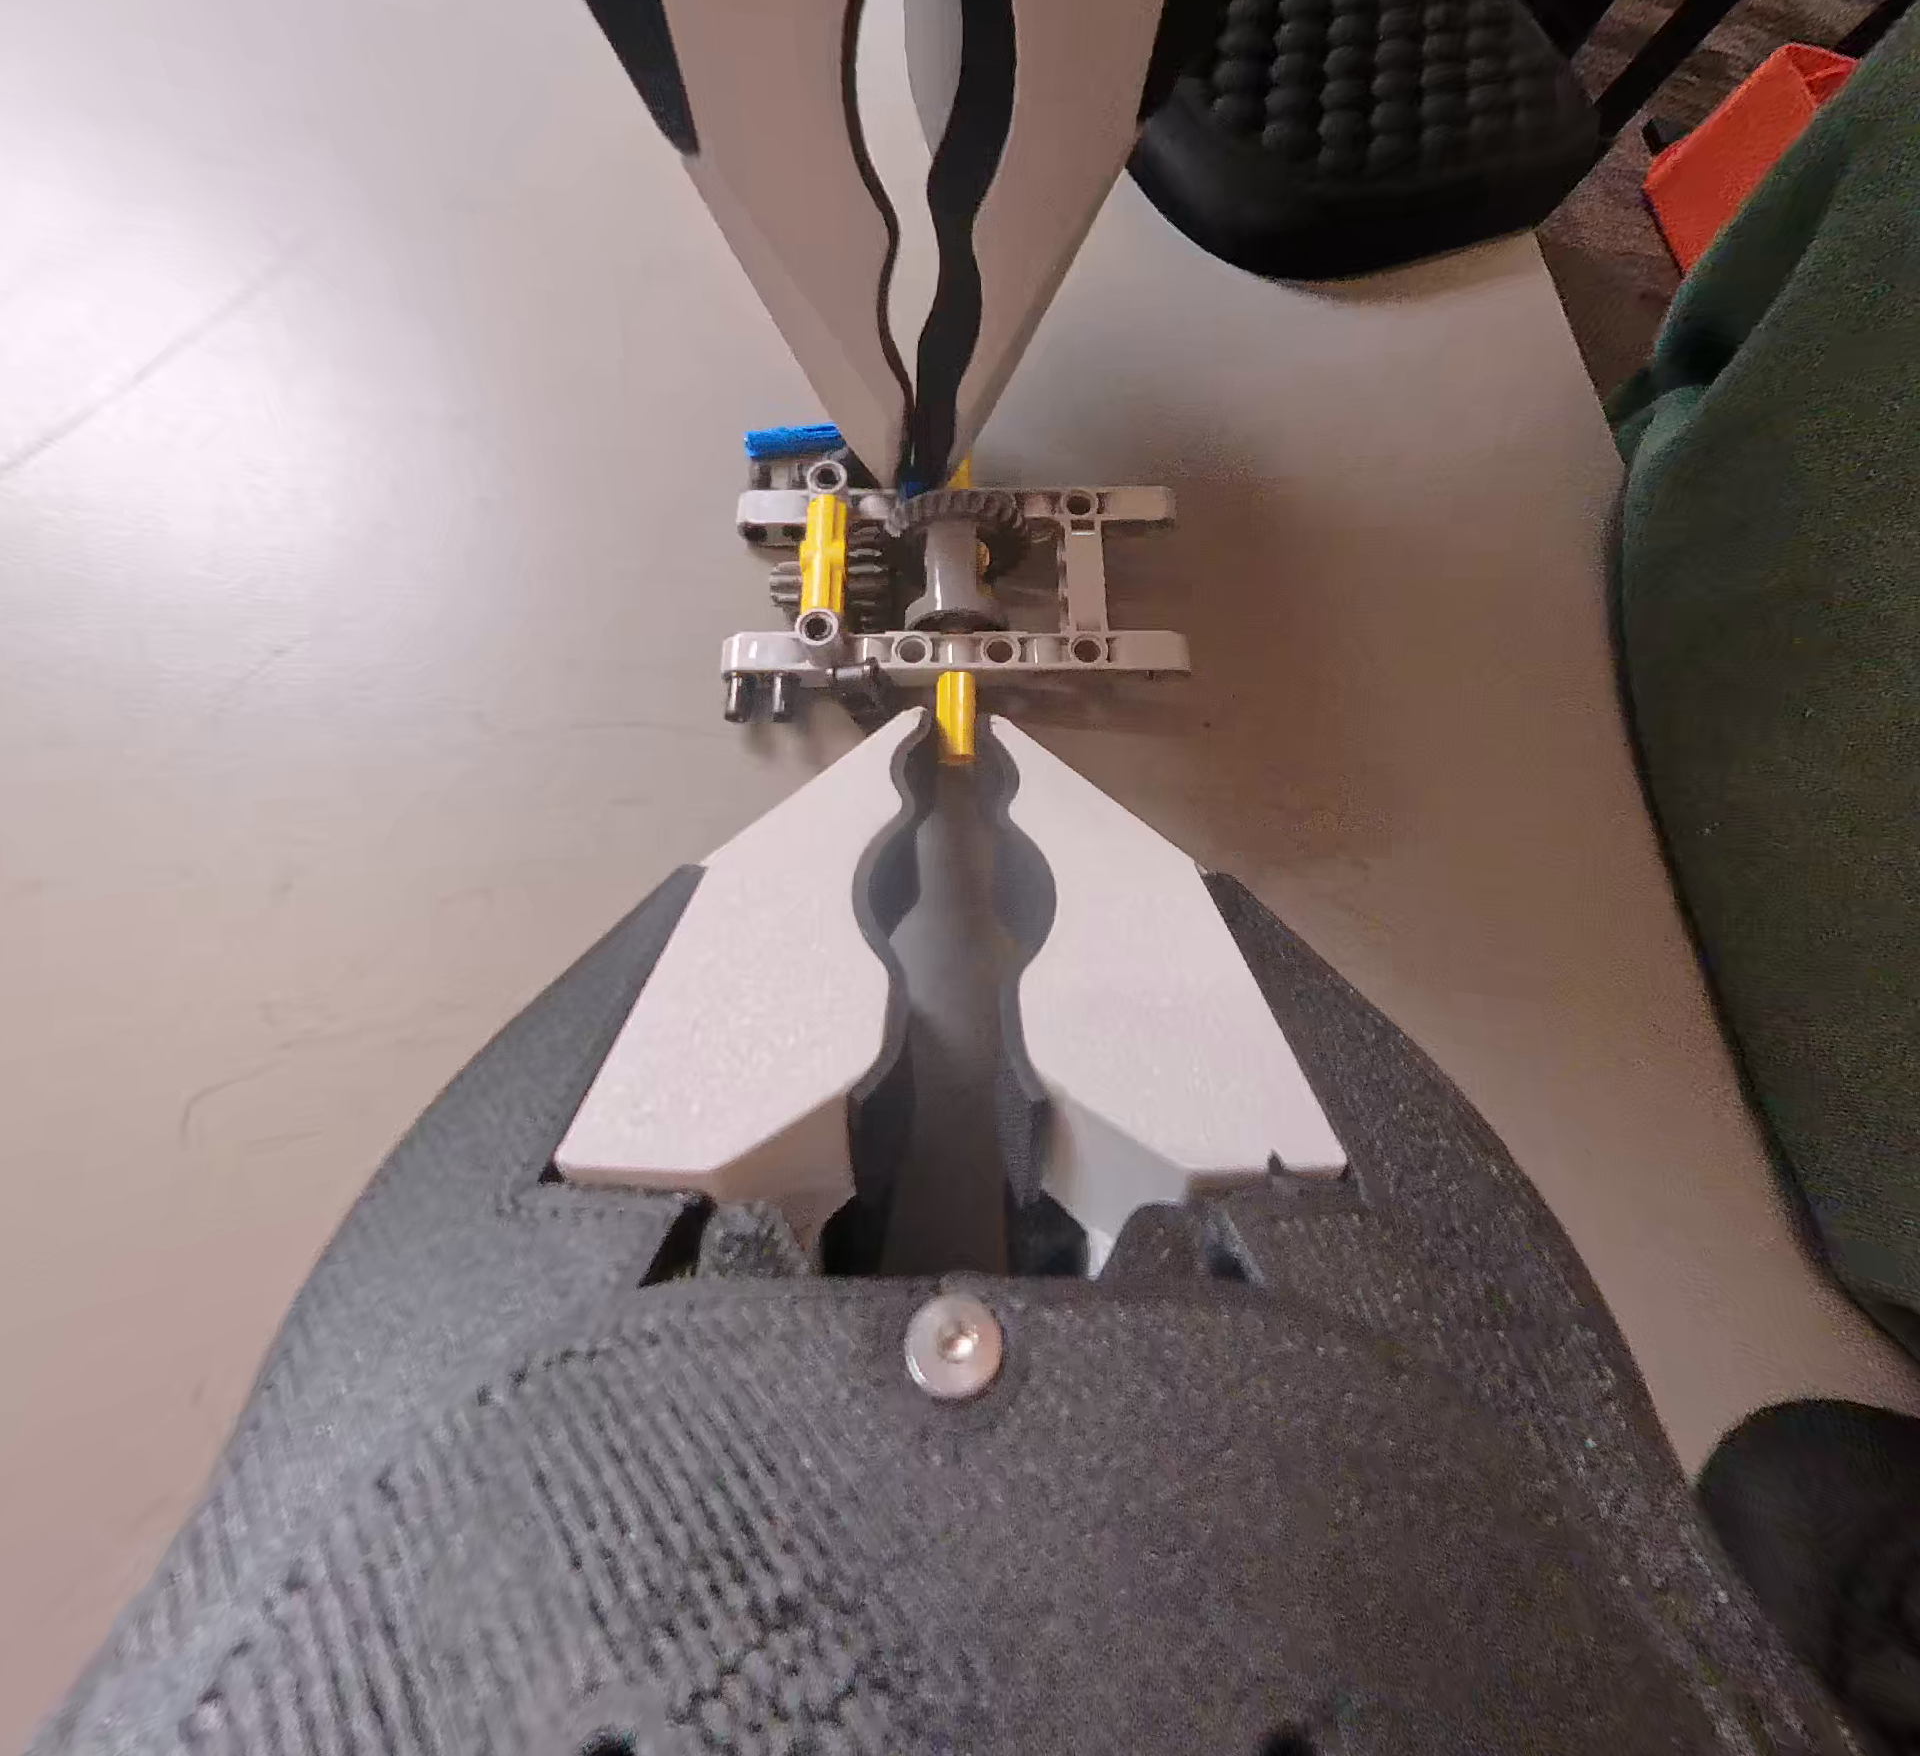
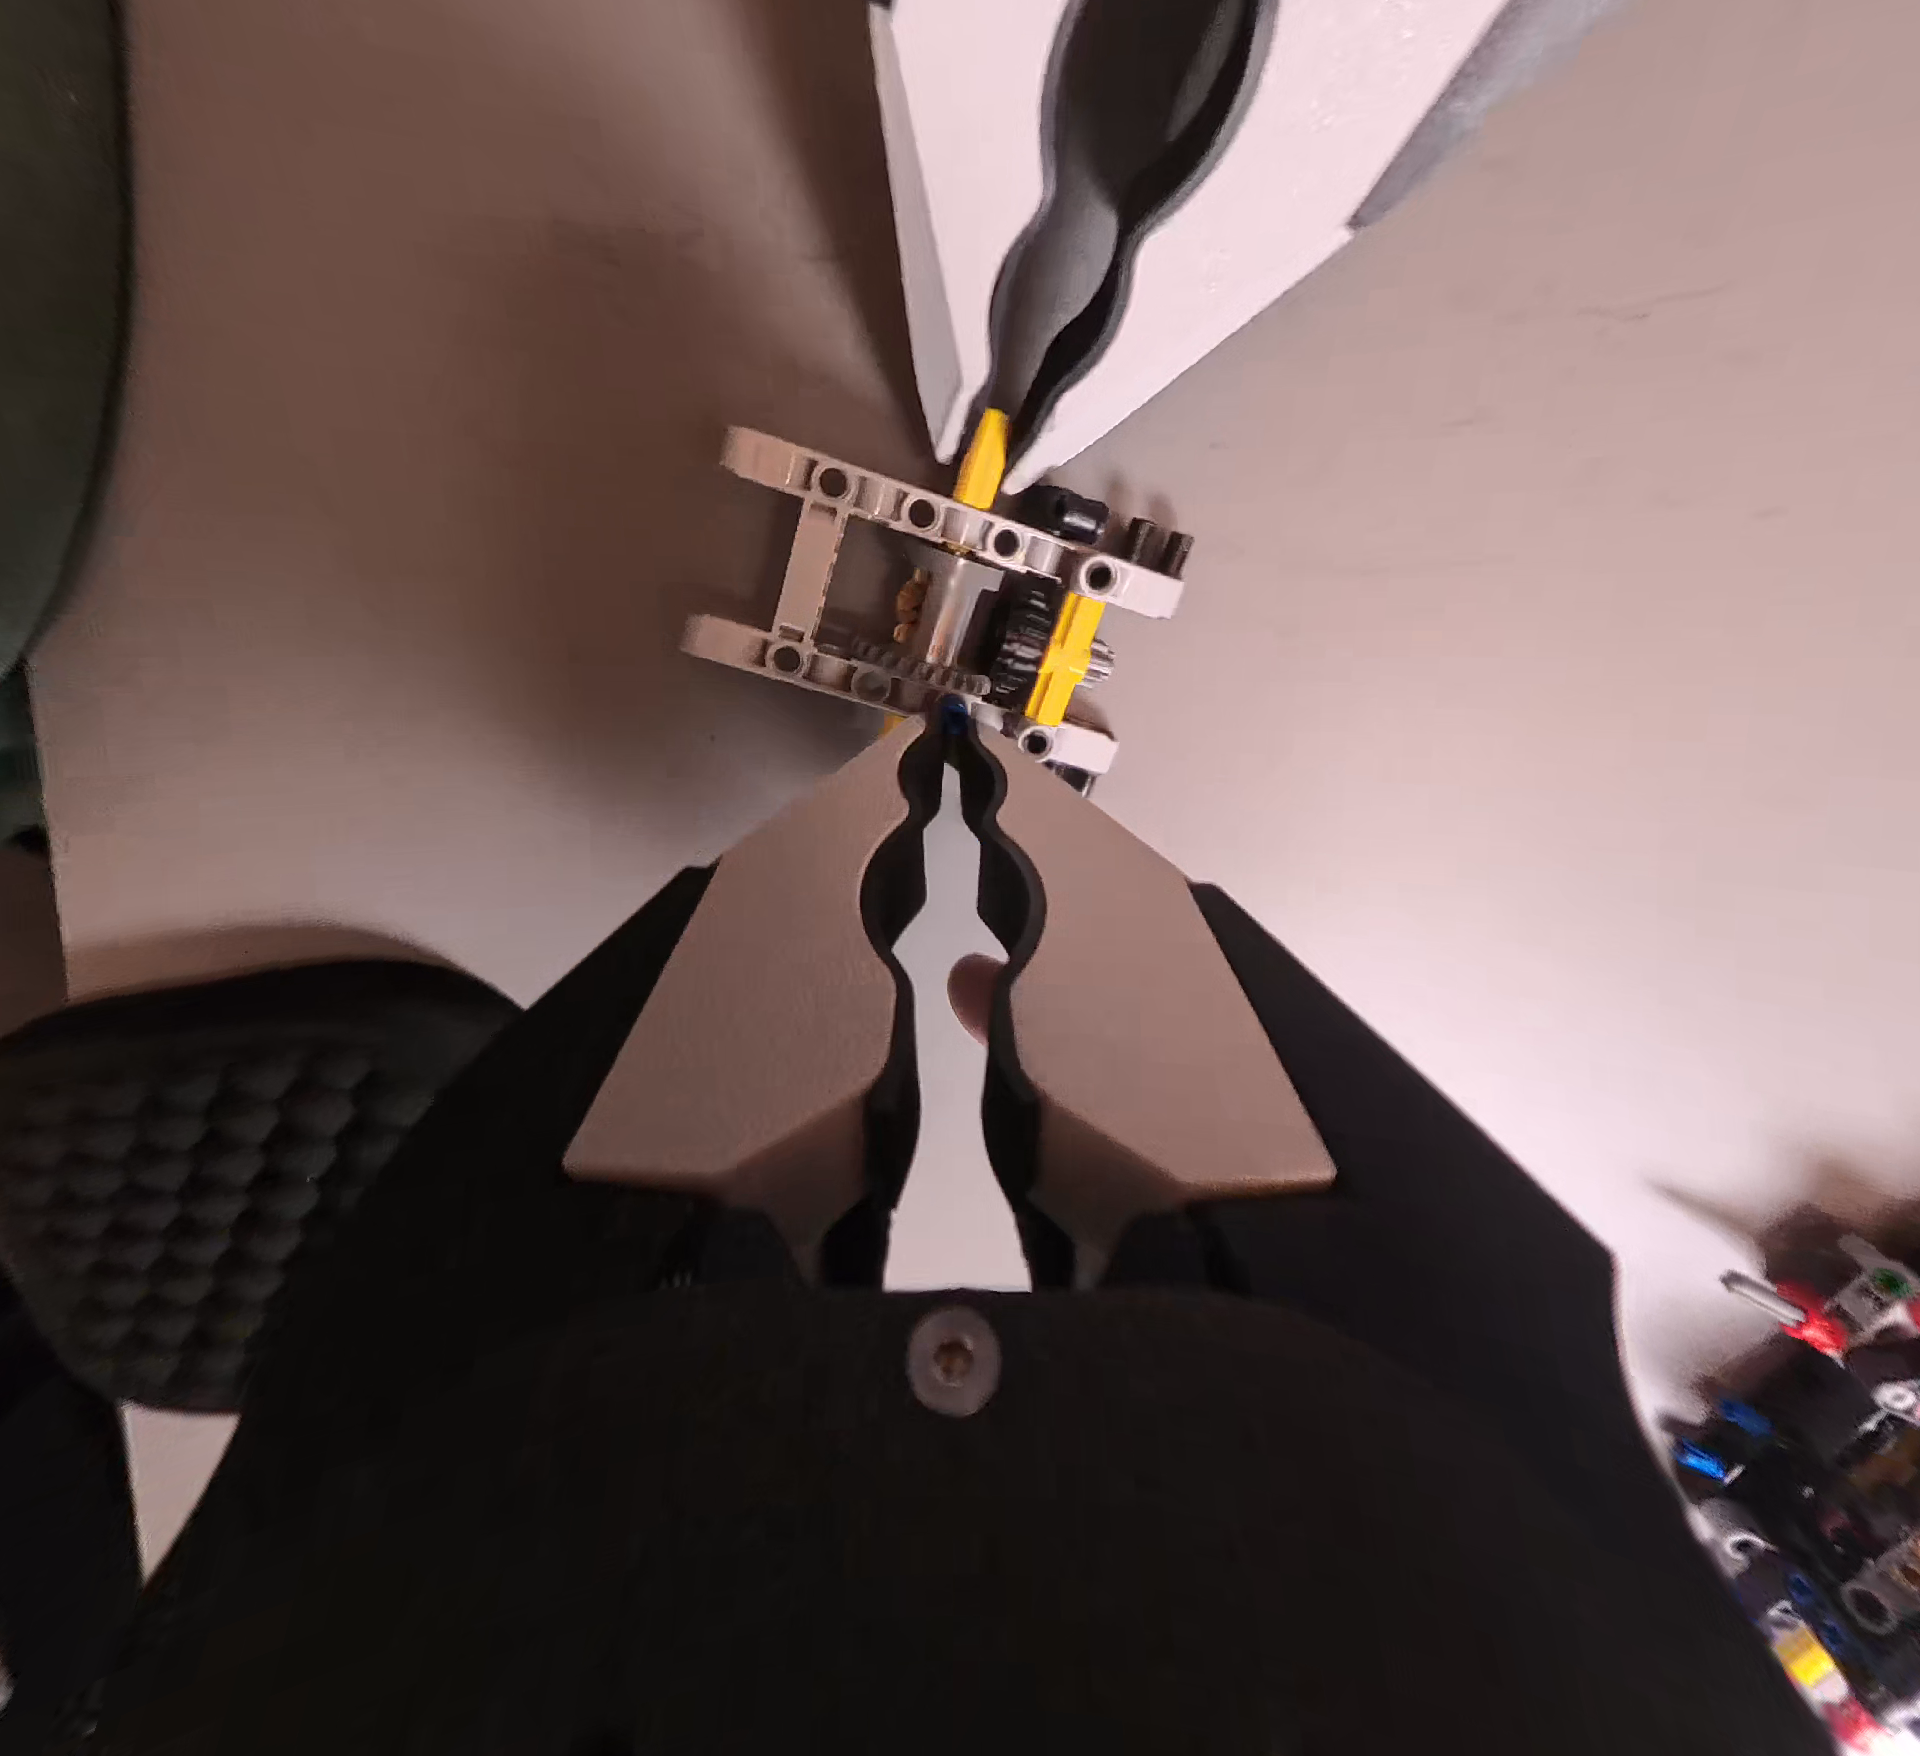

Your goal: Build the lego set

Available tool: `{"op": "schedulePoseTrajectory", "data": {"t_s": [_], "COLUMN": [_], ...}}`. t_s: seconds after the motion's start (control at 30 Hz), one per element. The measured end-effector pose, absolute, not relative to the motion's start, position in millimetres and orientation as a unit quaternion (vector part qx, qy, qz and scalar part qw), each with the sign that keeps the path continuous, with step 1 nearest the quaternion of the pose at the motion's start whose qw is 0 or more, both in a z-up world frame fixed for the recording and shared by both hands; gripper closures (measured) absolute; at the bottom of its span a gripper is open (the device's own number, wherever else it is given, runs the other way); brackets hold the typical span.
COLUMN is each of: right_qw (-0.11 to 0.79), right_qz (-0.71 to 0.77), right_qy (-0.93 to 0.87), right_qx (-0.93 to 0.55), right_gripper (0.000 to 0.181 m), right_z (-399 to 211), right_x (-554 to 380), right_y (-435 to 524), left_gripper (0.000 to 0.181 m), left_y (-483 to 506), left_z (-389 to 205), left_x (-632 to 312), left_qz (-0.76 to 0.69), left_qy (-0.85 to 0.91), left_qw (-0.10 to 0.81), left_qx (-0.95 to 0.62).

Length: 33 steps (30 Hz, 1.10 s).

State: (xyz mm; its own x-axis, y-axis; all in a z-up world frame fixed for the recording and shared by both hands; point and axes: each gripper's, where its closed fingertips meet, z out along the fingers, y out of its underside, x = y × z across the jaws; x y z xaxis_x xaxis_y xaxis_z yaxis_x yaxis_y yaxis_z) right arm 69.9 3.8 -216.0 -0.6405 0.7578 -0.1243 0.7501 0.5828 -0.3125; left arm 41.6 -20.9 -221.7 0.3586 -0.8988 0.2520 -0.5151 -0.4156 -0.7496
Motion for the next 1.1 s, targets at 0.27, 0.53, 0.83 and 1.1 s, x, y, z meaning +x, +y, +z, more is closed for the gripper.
{"op": "schedulePoseTrajectory", "data": {"t_s": [0.27,0.53,0.83,1.1], "right_qw": [0.026,0.177,0.202,0.190], "right_qz": [0.140,0.205,0.211,0.173], "right_qy": [-0.894,-0.796,-0.729,-0.762], "right_qx": [-0.425,-0.542,-0.619,-0.595], "right_gripper": [0.179,0.161,0.156,0.178], "right_z": [-213.6,-197.9,-230.3,-230.8], "right_x": [67.8,88.8,85.0,82.7], "right_y": [7.4,45.3,32.5,40.2], "left_gripper": [0.177,0.177,0.165,0.168], "left_y": [-21.3,-16.3,-15.8,-30.6], "left_z": [-222.3,-222.6,-204.9,-216.6], "left_x": [40.7,32.9,28.5,45.2], "left_qz": [-0.329,-0.320,-0.345,-0.321], "left_qy": [0.458,0.440,0.408,0.423], "left_qw": [0.287,0.296,0.319,0.305], "left_qx": [-0.775,-0.785,-0.783,-0.791]}}
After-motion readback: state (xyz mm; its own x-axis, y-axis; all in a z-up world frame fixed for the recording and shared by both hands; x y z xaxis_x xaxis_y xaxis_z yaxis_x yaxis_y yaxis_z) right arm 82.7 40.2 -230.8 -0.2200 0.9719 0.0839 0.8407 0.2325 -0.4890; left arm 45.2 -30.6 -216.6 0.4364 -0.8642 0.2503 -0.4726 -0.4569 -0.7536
